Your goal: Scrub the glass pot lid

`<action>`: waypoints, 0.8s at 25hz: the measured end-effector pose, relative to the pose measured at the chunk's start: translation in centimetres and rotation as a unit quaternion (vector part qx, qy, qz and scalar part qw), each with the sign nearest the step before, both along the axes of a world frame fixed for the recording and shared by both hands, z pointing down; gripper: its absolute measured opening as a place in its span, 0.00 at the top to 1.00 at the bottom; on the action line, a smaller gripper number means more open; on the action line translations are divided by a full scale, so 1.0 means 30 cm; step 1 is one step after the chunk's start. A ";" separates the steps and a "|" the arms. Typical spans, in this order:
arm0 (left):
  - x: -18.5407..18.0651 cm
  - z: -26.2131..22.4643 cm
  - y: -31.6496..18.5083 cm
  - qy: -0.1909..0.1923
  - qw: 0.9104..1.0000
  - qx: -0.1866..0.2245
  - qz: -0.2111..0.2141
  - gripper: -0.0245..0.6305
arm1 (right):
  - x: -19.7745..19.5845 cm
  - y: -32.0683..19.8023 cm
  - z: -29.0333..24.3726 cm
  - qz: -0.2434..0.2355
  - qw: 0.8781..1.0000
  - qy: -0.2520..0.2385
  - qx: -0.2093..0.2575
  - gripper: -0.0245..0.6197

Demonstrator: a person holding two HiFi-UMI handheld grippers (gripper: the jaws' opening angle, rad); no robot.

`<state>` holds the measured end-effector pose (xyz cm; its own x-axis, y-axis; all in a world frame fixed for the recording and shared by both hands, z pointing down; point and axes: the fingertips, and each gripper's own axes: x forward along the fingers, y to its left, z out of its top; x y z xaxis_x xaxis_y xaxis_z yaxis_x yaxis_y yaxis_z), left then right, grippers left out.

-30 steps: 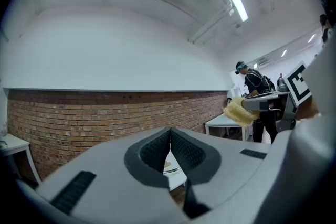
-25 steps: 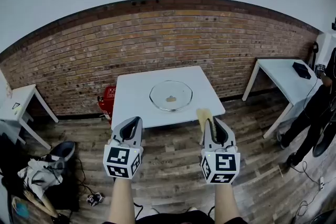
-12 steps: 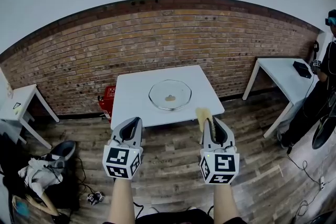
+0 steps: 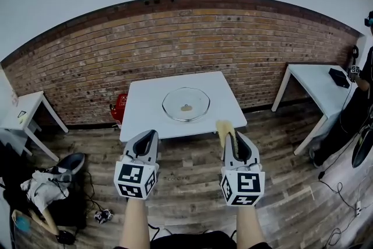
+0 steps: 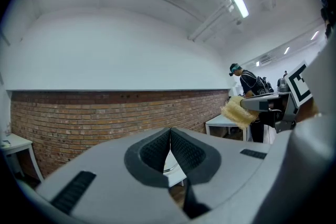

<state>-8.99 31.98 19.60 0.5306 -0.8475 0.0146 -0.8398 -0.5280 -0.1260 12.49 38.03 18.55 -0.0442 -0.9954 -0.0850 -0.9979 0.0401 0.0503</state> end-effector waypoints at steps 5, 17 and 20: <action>0.055 0.020 0.029 0.002 1.000 -0.005 -0.015 0.95 | 0.055 0.009 0.019 -0.019 1.000 0.000 -0.005 0.88; 0.146 0.046 0.004 -0.011 1.000 -0.007 -0.023 0.95 | 0.152 -0.024 0.048 -0.038 0.999 -0.020 -0.006 0.88; 0.157 0.049 -0.028 -0.013 1.000 -0.002 -0.022 0.95 | 0.170 -0.054 0.059 -0.036 0.999 -0.020 -0.006 0.88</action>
